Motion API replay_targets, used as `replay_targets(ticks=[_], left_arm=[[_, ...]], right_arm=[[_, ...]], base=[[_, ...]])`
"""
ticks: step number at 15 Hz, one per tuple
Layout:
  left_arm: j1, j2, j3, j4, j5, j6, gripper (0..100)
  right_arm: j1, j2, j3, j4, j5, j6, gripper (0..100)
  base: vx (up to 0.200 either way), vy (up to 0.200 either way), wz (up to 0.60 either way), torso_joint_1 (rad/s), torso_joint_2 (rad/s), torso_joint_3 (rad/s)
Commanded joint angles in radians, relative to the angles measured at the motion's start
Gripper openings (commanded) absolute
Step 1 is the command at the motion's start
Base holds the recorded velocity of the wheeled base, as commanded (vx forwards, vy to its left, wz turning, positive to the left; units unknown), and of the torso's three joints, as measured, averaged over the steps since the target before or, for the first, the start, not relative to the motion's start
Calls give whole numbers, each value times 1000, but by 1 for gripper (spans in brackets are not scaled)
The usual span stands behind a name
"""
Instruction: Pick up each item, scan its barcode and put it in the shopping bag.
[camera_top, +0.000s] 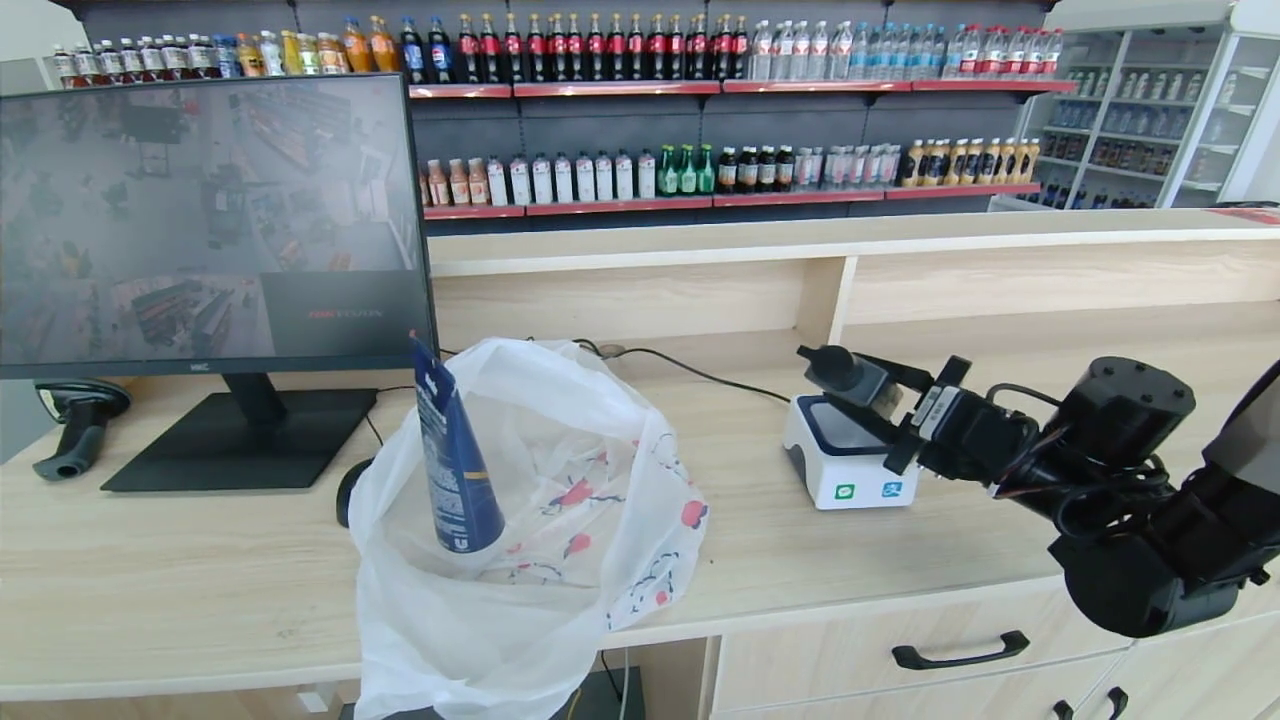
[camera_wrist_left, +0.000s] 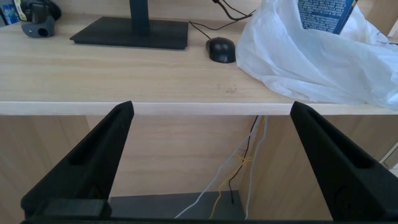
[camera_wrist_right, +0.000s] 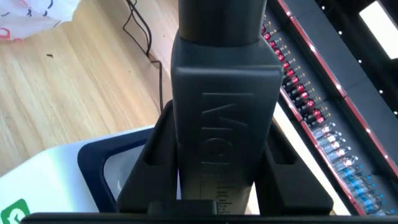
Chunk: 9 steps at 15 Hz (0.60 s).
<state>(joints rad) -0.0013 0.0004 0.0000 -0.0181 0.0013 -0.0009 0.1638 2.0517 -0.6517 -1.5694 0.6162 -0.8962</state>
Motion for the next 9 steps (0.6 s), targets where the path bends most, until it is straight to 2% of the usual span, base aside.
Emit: replay_targets(ticks=[1,9], left_arm=[[1,0,0,0,0,-2,100],[0,0,0,3,0,1,100]], right_arm=[[-3,12,10,-1,2,-7,0],[-4,5,27,-1,4,-17,0]], base=[[0,0,0,0,0,0],[0,0,0,0,0,0]])
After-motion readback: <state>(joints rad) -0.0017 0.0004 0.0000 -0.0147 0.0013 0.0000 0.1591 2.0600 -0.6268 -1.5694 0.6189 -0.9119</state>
